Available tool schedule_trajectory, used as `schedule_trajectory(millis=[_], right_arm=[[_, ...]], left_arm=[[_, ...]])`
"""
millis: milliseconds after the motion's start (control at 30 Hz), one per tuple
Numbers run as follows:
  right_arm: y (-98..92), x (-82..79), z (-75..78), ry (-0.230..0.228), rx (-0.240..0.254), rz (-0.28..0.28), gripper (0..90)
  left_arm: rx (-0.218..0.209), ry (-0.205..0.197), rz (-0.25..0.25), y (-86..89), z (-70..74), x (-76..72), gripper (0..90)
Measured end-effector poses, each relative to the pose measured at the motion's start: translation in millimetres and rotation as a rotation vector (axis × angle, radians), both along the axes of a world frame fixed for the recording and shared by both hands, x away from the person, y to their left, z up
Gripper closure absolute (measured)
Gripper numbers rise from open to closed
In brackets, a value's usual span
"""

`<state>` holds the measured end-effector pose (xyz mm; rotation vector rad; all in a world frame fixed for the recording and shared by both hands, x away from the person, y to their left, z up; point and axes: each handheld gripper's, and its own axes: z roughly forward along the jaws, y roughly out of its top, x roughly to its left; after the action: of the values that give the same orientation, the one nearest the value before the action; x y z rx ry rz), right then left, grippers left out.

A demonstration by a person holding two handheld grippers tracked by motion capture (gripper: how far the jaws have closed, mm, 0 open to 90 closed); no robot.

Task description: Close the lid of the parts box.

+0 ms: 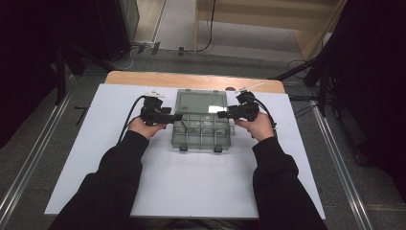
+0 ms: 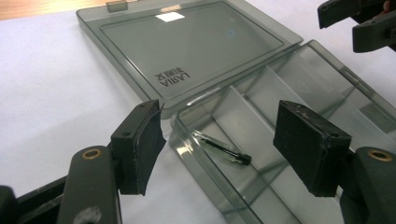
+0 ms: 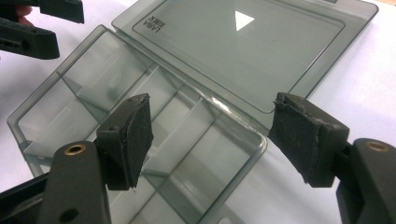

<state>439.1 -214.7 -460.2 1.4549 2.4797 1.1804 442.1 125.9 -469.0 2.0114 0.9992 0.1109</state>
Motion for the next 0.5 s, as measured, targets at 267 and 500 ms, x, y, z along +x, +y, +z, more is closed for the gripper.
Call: schedule_trajectory(millis=[267,500], right_arm=[[1.3,9.2,1.6,-0.010,-0.022,-0.016,30.7],[-1.0,17.2,1.1,-0.004,-0.024,-0.030,31.1]], left_arm=[[-0.002,0.033,0.029,-0.5,2.9,14.8,32.5],[0.007,0.023,0.036,-5.9,7.3,25.8,32.5]])
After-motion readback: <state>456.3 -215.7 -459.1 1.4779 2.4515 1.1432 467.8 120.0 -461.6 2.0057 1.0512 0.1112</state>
